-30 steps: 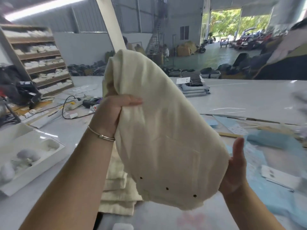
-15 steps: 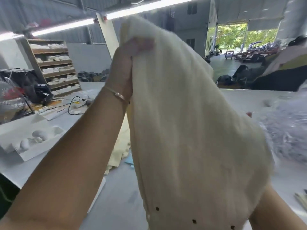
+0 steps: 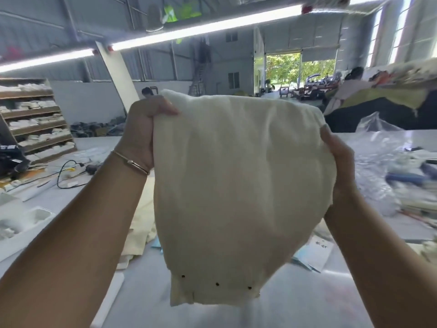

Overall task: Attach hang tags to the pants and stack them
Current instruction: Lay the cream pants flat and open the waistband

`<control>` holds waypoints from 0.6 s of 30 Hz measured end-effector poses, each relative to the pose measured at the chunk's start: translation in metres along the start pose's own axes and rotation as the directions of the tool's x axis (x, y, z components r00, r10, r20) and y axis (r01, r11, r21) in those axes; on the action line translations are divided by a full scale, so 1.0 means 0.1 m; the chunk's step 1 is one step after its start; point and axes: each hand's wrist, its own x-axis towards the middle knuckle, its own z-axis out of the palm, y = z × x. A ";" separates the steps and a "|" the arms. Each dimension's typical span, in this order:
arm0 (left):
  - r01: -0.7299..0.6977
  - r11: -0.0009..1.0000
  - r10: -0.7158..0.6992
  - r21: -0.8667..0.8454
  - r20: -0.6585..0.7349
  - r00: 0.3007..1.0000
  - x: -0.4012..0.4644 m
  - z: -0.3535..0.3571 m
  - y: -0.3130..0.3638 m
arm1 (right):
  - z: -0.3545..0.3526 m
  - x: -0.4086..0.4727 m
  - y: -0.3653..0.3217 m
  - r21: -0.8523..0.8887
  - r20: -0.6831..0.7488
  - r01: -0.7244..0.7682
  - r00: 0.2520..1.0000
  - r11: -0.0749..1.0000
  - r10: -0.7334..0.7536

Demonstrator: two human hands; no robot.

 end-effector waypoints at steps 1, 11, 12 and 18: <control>-0.010 1.000 0.010 0.005 -0.022 1.000 0.02 -0.01 0.01 | 0.02 0.03 -0.02 -0.013 -0.010 -0.010 1.000 1.000 0.010; 0.218 0.945 -0.095 0.245 -0.431 0.897 -0.12 -0.67 0.03 | 0.33 0.17 -0.26 -0.282 -0.074 0.029 0.996 0.959 -0.052; 0.191 0.931 -0.003 0.311 -0.516 0.857 -0.14 -0.78 0.04 | 0.34 0.17 -0.28 -0.295 -0.035 0.042 0.998 0.955 -0.054; -0.079 0.674 -0.067 0.735 0.166 0.984 -0.22 -0.12 0.03 | 0.41 0.21 -0.27 -0.503 0.114 -0.029 0.989 0.864 0.099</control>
